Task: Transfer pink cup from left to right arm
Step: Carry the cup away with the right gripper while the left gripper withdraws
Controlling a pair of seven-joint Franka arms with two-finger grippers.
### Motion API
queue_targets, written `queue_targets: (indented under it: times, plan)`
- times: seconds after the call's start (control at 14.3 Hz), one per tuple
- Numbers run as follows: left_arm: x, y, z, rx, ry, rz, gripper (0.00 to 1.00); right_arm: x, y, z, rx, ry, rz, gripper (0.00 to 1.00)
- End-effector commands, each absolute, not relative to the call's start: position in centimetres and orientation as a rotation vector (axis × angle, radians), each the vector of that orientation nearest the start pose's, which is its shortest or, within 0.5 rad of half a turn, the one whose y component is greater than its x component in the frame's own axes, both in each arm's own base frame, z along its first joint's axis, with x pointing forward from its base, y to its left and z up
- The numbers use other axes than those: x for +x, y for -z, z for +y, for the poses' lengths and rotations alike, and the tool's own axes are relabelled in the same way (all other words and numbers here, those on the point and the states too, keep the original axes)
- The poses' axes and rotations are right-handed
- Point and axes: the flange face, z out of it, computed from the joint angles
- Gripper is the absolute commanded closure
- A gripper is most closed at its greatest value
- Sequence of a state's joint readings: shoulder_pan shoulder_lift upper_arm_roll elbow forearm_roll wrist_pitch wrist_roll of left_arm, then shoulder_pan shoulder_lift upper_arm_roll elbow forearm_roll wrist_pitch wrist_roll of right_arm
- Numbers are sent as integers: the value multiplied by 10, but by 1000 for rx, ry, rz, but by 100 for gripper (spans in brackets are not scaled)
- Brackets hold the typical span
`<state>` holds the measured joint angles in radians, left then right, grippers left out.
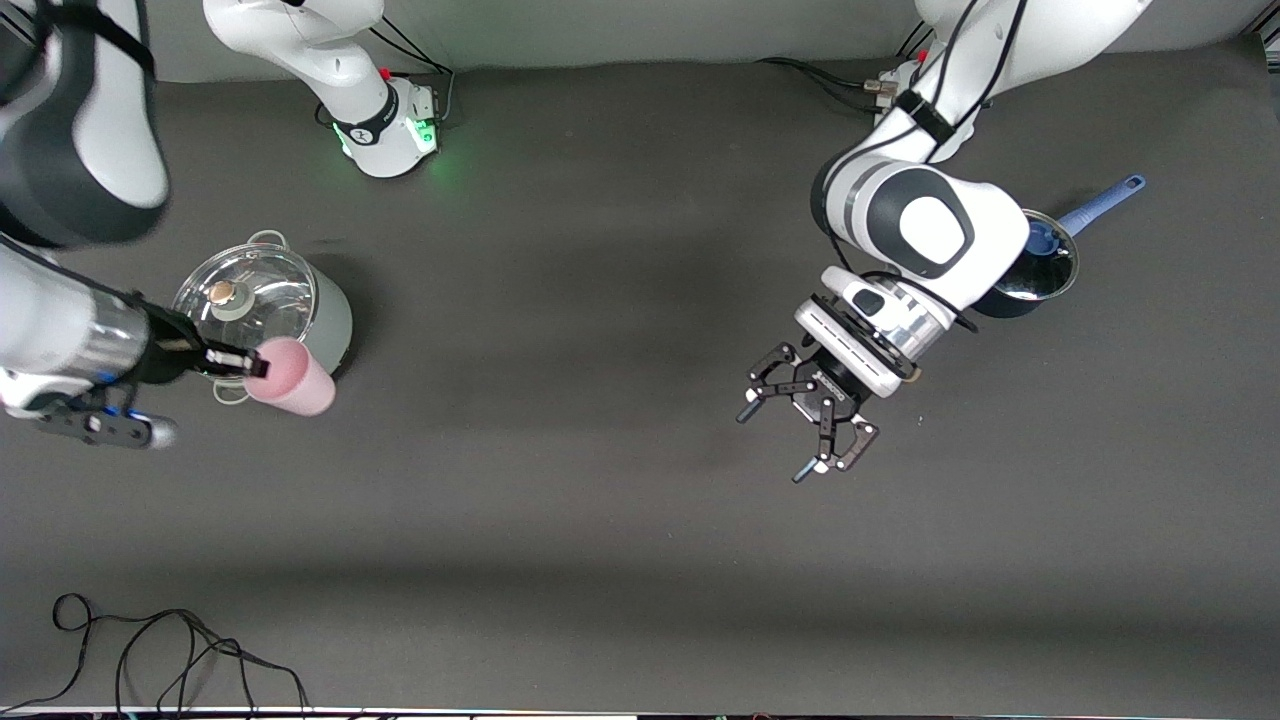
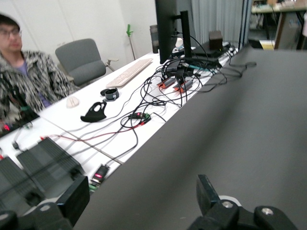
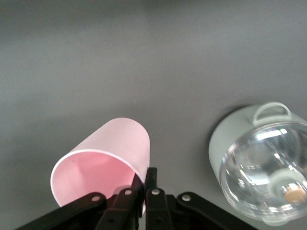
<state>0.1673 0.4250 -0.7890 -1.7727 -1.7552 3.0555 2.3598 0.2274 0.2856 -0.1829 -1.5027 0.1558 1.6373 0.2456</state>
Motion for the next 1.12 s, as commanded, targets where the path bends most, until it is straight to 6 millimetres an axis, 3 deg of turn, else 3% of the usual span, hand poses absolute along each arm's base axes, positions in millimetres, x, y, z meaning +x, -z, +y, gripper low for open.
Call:
queue_targets:
  times: [0.0, 0.28, 0.49, 0.7, 0.84, 1.05]
  plan:
    - [610, -406, -252, -2396, 1808, 1632, 1, 616, -440, 54, -3041, -227, 323, 100]
    - [622, -416, -235, -2116, 1715, 1875, 0, 613, -355, 33, -3048, -219, 314, 100]
    - [635, -428, -207, -1948, 1651, 2028, 0, 614, -298, 22, -3021, -278, 378, 100]
    - [641, -439, -197, -1923, 1549, 2147, 0, 615, -264, 19, -3034, -284, 380, 100]
    - [645, -448, -189, -2007, 1441, 2193, 1, 616, -252, 21, -3030, -285, 388, 100]
    - [639, -459, -180, -2457, 1192, 2075, 0, 617, -249, 21, -3029, -283, 391, 100]
